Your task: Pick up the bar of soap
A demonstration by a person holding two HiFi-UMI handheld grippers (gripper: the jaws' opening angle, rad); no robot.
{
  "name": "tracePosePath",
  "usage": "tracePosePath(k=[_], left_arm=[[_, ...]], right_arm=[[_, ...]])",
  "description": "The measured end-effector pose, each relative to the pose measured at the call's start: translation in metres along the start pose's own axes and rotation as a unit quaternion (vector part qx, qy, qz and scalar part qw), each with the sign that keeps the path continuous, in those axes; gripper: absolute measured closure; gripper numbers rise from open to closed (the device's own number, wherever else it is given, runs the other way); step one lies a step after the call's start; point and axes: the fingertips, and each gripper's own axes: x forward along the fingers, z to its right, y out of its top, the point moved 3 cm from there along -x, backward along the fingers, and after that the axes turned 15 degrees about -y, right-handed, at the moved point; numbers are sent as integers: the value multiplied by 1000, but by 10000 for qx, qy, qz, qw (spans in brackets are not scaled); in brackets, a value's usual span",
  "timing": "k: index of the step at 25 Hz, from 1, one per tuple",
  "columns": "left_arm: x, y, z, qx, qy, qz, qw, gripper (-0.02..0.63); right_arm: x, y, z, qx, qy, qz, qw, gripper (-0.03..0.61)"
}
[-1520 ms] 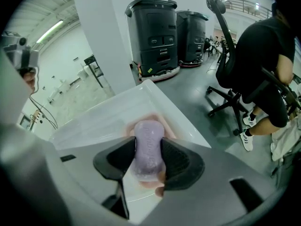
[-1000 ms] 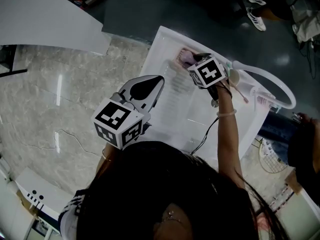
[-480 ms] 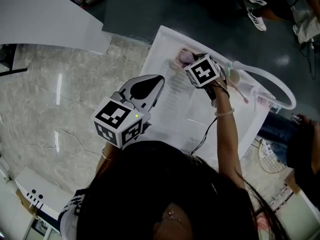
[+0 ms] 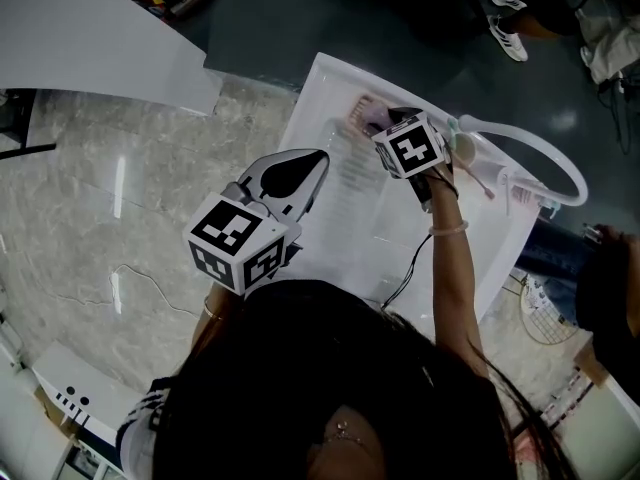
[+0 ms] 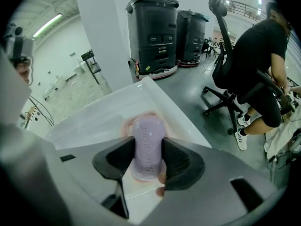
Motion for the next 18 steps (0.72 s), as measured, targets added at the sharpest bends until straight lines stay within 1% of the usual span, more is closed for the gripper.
tracePosePath(k=[7, 18], left_arm=[[-3, 4, 15, 219, -84, 2, 9997, 607], [-3, 3, 49, 539, -261, -51, 9982, 607]], right_arm=[[-26, 4, 7, 450, 34, 387, 9982, 388], [-73, -6, 10, 839, -78, 809, 9932, 388]])
